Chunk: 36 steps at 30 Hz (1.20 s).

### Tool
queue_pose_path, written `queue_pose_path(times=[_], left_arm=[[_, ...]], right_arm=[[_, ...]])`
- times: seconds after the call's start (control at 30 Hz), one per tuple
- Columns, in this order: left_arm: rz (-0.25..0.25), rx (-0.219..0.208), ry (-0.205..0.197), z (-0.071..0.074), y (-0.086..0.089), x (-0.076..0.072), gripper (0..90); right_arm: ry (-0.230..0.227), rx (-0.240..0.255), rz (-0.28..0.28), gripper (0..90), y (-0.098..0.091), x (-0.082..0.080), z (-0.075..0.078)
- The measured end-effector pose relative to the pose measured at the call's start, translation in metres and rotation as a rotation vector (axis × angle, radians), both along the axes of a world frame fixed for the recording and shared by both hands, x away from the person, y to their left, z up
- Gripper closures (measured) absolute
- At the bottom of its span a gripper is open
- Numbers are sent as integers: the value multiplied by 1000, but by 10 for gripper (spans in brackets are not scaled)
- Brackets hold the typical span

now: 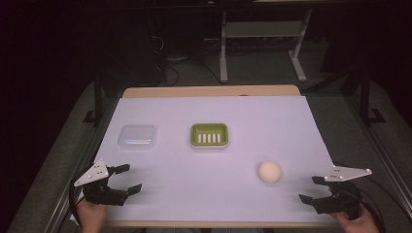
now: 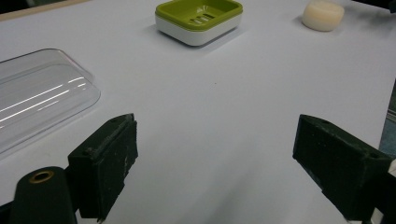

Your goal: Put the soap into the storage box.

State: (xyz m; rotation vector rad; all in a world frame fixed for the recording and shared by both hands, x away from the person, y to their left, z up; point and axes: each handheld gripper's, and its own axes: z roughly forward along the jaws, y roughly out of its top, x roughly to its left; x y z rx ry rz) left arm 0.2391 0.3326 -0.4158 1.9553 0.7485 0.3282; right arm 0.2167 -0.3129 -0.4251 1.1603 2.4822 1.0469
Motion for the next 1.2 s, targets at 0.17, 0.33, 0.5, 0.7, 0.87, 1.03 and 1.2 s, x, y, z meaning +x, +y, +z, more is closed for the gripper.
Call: queue_pose_path(times=[0.17,0.33,0.5,0.7,0.87,1.03,1.2], left_arm=[[1,-15,8,0,2,1,133],[4,-29,10,1,3,1,132],[6,-25,10,1,3,0,132],[7,-27,13,1,2,1,132],[4,-27,7,2,2,0,132],[6,-30,9,2,3,0,132],[6,-33,10,2,3,0,132]], right_arm=[[1,-11,19,166,5,3,0],[18,-24,33,164,12,6,3],[18,-32,53,164,19,11,8],[30,-49,88,155,26,23,11],[28,-56,106,150,30,31,13],[25,-43,100,147,34,37,16],[33,-53,98,147,41,41,20]])
